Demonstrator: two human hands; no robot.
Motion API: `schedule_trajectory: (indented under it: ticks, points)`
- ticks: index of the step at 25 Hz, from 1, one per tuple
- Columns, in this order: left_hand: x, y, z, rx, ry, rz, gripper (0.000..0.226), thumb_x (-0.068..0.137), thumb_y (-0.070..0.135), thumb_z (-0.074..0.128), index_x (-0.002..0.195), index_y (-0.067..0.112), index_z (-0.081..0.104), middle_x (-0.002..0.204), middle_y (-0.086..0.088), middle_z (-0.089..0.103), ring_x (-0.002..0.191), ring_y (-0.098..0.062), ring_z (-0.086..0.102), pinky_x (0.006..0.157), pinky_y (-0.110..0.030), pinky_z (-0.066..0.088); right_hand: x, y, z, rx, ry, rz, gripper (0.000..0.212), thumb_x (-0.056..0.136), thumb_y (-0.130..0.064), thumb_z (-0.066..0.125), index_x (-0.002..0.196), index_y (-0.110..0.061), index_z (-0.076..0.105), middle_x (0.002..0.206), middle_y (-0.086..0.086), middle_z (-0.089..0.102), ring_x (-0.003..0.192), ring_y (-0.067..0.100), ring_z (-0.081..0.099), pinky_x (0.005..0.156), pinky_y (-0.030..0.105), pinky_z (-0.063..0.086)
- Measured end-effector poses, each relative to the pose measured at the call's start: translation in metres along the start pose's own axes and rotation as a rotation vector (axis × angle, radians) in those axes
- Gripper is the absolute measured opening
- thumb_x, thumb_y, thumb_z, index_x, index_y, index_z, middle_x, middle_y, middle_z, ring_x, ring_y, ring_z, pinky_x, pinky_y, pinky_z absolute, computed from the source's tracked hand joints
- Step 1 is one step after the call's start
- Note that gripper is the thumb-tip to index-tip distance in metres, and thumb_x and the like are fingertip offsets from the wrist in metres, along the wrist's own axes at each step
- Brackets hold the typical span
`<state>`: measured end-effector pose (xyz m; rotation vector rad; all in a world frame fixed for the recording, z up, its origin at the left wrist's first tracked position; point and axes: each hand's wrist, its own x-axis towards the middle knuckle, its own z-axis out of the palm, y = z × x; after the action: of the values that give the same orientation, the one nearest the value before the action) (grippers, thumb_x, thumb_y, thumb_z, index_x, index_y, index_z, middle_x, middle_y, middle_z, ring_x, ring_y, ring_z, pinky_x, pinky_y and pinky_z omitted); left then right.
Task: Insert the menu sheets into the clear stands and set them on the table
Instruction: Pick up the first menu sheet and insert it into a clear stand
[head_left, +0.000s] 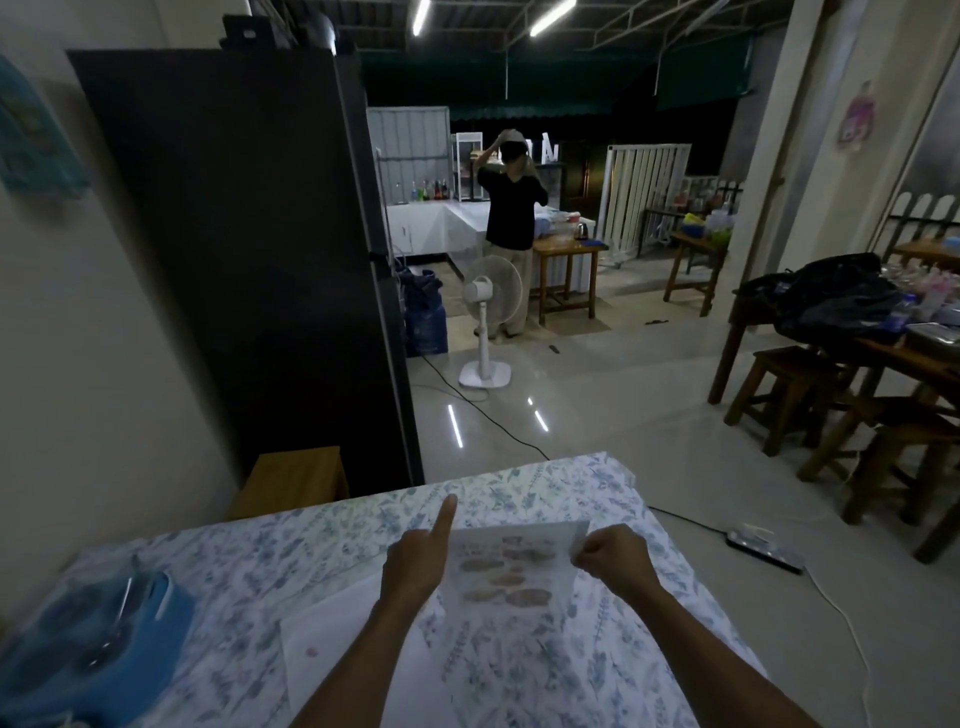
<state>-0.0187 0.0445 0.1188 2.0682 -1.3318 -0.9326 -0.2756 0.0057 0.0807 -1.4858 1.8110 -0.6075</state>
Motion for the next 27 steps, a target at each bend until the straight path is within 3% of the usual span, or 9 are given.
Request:
schedule_trajectory:
  ticks: [4,8,10,12,14,16,18,23,27]
  points:
    - [0.05,0.002,0.005,0.014,0.048,-0.016,0.096,0.074,0.093,0.014,0.085,0.019,0.074,0.08,-0.003,0.071,0.075,-0.02,0.066,0.078,-0.034,0.053,0.044,-0.006,0.01,-0.079,0.027,-0.084,0.034,0.081,-0.013,0.075,0.057,-0.024,0.054,0.06,-0.008,0.061,0.052,0.005,0.057,0.045,0.014,0.04]
    - [0.08,-0.008,0.008,-0.031,0.07,-0.015,0.07,0.085,0.081,0.032,0.086,0.023,0.07,0.081,0.0,0.071,0.074,-0.021,0.069,0.078,-0.037,0.059,0.08,-0.021,0.025,-0.105,0.004,-0.136,0.01,0.085,-0.014,0.068,0.082,-0.021,0.063,0.089,0.004,0.072,0.08,0.021,0.067,0.063,0.031,0.05]
    - [0.092,-0.016,0.007,-0.092,0.055,-0.021,0.052,0.088,0.073,0.045,0.089,0.027,0.07,0.089,-0.002,0.075,0.081,-0.021,0.071,0.082,-0.043,0.06,0.092,-0.023,0.03,-0.118,-0.01,-0.151,0.007,0.086,-0.014,0.069,0.091,-0.018,0.067,0.092,0.006,0.074,0.083,0.023,0.069,0.07,0.035,0.055]
    - [0.1,-0.021,0.005,-0.053,0.007,-0.014,0.04,0.09,0.059,0.06,0.106,0.024,0.071,0.1,-0.005,0.077,0.086,-0.021,0.072,0.082,-0.042,0.061,0.101,-0.023,0.03,-0.132,-0.023,-0.161,0.007,0.086,-0.014,0.069,0.093,-0.018,0.068,0.091,0.006,0.075,0.082,0.021,0.069,0.072,0.036,0.057]
    - [0.104,-0.026,0.008,0.045,0.001,0.023,0.04,0.086,0.036,0.076,0.121,0.019,0.067,0.109,-0.007,0.077,0.09,-0.021,0.073,0.08,-0.036,0.06,0.104,-0.023,0.027,-0.144,-0.045,-0.175,0.007,0.088,-0.015,0.068,0.088,-0.021,0.065,0.089,0.004,0.075,0.079,0.017,0.069,0.076,0.038,0.058]
    - [0.099,-0.029,0.013,0.079,0.031,0.05,0.048,0.08,0.022,0.083,0.124,0.016,0.065,0.112,-0.006,0.076,0.095,-0.02,0.072,0.08,-0.033,0.058,0.102,-0.019,0.028,-0.168,-0.059,-0.19,0.006,0.09,-0.016,0.066,0.087,-0.02,0.063,0.088,0.002,0.075,0.076,0.015,0.068,0.081,0.04,0.057]
    - [0.094,-0.03,0.015,0.075,0.062,0.071,0.049,0.078,0.019,0.084,0.123,0.017,0.064,0.114,-0.005,0.075,0.098,-0.019,0.07,0.082,-0.032,0.057,0.098,-0.019,0.028,-0.179,-0.037,-0.182,0.001,0.09,-0.017,0.064,0.09,-0.016,0.063,0.092,0.005,0.075,0.078,0.017,0.068,0.075,0.038,0.058]
    - [0.074,-0.037,0.007,0.059,0.03,0.158,0.048,0.081,0.021,0.082,0.121,0.016,0.055,0.116,-0.006,0.071,0.094,-0.016,0.067,0.08,-0.03,0.055,0.066,-0.041,0.042,-0.235,0.059,-0.042,0.02,0.092,-0.017,0.057,0.106,-0.004,0.051,0.107,0.017,0.065,0.082,0.027,0.059,0.058,0.03,0.045]
    - [0.049,-0.064,-0.012,0.078,-0.019,0.154,0.053,0.082,0.035,0.079,0.124,0.02,0.05,0.114,-0.003,0.067,0.1,-0.021,0.066,0.087,-0.037,0.055,0.009,-0.058,0.084,-0.225,0.243,0.037,0.038,0.088,-0.018,0.06,0.12,-0.006,0.043,0.113,0.015,0.06,0.09,0.03,0.063,0.067,0.035,0.049]
